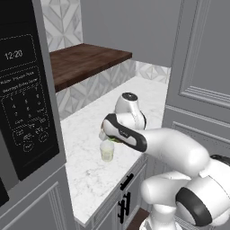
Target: Grab a lemon wedge from the fridge and one ice cube from the ice bowl, and put them in the glass of lemonade.
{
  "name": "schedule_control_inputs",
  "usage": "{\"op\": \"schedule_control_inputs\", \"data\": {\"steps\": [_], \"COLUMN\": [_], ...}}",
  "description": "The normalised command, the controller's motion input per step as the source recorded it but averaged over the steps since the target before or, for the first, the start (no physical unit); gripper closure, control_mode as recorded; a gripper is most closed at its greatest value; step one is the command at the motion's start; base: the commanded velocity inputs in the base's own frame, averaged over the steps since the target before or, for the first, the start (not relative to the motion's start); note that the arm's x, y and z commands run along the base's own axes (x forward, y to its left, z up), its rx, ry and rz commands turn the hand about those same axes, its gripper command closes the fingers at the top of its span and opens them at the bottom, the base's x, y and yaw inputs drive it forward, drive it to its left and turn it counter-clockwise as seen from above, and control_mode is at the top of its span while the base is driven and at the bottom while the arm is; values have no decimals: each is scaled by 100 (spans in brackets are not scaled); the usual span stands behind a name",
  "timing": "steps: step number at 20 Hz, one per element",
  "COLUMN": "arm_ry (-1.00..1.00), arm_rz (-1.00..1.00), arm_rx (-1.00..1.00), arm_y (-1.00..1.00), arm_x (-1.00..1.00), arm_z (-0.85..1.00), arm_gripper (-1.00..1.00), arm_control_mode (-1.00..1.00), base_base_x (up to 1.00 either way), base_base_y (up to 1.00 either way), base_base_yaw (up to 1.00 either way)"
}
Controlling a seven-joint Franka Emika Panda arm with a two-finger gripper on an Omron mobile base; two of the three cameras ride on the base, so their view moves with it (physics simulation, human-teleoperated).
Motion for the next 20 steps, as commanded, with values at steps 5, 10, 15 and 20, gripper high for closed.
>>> {"op": "schedule_control_inputs", "data": {"steps": [5, 10, 15, 20], "arm_ry": [1, 2, -1, 0], "arm_rz": [0, 0, 0, 0], "arm_rx": [0, 0, 0, 0], "arm_y": [25, 13, -9, -2], "arm_x": [0, 1, 0, 0], "arm_z": [2, -4, -2, 0], "arm_gripper": [100, 100, 100, 100], "arm_control_mode": [-100, -100, -100, -100], "base_base_x": [0, 0, 0, 0], "base_base_y": [0, 0, 0, 0], "base_base_yaw": [0, 0, 0, 0]}}
